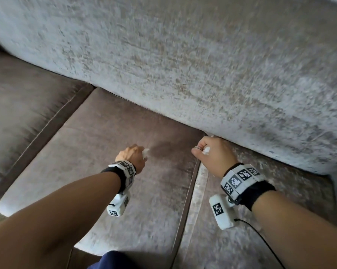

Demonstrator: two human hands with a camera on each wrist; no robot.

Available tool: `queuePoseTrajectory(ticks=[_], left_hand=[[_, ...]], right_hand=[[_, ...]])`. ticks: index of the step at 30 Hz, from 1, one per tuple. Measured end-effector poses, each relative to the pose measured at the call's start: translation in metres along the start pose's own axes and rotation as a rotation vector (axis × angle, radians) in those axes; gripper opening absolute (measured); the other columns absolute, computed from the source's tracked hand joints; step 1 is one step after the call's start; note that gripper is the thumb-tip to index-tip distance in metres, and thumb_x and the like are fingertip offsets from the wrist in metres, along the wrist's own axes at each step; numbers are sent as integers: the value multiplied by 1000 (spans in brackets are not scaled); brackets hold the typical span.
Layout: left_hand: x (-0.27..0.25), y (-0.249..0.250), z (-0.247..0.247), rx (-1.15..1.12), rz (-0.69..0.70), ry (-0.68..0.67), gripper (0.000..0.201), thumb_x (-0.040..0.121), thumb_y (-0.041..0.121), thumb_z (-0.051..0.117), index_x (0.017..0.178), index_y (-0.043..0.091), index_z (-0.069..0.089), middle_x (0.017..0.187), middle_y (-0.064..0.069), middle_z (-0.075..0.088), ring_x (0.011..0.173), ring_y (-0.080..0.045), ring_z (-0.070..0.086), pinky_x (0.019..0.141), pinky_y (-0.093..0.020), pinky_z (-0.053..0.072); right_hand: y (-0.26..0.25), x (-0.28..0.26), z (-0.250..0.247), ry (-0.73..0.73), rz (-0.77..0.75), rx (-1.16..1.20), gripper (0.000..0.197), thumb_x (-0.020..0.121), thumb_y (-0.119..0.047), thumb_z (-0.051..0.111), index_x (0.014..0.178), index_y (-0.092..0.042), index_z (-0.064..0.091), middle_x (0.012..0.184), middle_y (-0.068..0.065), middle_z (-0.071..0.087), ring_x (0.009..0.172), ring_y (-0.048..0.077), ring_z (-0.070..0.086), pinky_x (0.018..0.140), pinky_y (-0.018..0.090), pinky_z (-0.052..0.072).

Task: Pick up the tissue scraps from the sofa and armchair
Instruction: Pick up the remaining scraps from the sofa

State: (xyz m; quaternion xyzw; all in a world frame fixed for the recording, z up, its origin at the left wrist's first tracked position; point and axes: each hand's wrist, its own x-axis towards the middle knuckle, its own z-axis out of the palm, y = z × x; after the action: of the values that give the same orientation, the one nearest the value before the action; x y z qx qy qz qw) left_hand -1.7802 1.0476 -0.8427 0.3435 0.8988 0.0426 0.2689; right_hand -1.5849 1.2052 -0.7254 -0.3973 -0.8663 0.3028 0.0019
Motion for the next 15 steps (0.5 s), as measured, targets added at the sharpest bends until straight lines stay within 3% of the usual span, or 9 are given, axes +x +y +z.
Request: queuePoseTrajectory(ticks=[3,6,9,15], left_hand=[[11,-2,13,-10,30,-4,33,97,48,42,115,29,63,126,0,58,104,-37,62,85,-41,50],[18,0,20,19,74,-25,36,99,50,38,120,32,61,128,4,55,104,-37,62,85,-42,51],[20,2,23,111,110,-28,36,100,50,35,125,34,57,122,0,56,102,-37,63,80,-43,51],[21,1,23,91,68,-48,36,98,45,39,134,50,43,113,-7,64,100,-37,64,79,-41,51]], right_hand=[[7,6,5,5,-2,10,24,78,-43,63,68,-23,54,82,8,64,103,33,54,74,32,44],[6,10,3,30,-16,9,24,80,-40,63,69,-20,56,77,7,64,93,29,56,73,36,48],[7,14,2,55,-8,-8,23,83,-32,67,70,-14,59,74,8,65,77,25,59,67,35,48],[12,15,1,79,66,-5,26,82,-32,67,66,-16,55,71,7,64,67,23,59,57,30,43]])
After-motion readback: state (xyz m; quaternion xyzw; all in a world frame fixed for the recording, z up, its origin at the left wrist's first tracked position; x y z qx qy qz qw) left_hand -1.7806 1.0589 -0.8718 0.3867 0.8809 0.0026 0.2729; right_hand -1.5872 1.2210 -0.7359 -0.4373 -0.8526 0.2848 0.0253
